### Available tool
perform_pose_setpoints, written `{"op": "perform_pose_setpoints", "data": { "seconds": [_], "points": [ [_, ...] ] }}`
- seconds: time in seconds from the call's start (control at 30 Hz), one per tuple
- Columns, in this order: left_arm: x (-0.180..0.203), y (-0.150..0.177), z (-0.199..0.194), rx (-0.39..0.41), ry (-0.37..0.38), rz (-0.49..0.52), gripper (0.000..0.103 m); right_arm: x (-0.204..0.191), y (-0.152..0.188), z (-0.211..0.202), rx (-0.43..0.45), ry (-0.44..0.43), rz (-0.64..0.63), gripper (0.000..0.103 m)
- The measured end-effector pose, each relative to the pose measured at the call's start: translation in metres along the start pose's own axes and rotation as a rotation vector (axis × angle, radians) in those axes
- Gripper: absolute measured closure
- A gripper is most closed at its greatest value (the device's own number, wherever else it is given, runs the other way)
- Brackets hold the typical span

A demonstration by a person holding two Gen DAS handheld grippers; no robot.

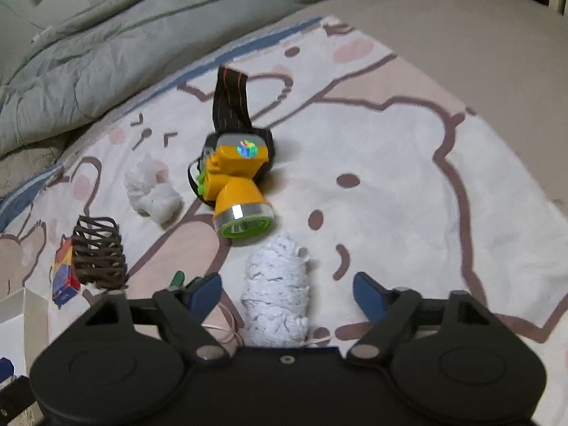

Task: Organize objects
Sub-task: 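Grasp the green clothes peg with the left tool while the right tool grasps the white rope bundle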

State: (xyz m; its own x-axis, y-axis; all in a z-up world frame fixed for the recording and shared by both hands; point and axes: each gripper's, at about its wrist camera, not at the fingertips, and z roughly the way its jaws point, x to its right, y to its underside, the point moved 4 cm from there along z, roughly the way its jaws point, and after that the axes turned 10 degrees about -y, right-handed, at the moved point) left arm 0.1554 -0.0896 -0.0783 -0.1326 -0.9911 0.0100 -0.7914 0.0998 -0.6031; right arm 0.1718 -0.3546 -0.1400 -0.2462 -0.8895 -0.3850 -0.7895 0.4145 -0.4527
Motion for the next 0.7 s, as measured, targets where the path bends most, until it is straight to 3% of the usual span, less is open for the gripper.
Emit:
{"op": "perform_pose_setpoints", "data": {
  "seconds": [0.17, 0.2, 0.23, 0.33, 0.47, 0.7],
  "points": [
    [-0.001, -0.002, 0.007, -0.012, 0.049, -0.03, 0.007, 0.003, 0.004, 0.021, -0.043, 0.01, -0.014, 0.043],
    [-0.002, -0.002, 0.008, -0.016, 0.06, -0.042, 0.008, 0.002, 0.003, 0.023, -0.04, -0.001, -0.017, 0.056],
    [-0.004, -0.002, 0.009, -0.022, 0.074, -0.056, 0.011, 0.0, 0.003, 0.024, -0.039, -0.02, -0.024, 0.062],
    [-0.007, -0.004, 0.011, -0.038, 0.11, -0.103, 0.012, -0.012, 0.007, 0.025, -0.043, -0.028, -0.085, 0.063],
    [-0.01, -0.005, 0.011, -0.046, 0.131, -0.146, 0.015, -0.037, 0.017, 0.028, -0.078, -0.102, -0.203, 0.063],
    [-0.013, -0.002, 0.014, -0.064, 0.118, -0.14, 0.019, -0.089, 0.058, 0.031, -0.176, -0.205, -0.496, 0.063]
  ]
}}
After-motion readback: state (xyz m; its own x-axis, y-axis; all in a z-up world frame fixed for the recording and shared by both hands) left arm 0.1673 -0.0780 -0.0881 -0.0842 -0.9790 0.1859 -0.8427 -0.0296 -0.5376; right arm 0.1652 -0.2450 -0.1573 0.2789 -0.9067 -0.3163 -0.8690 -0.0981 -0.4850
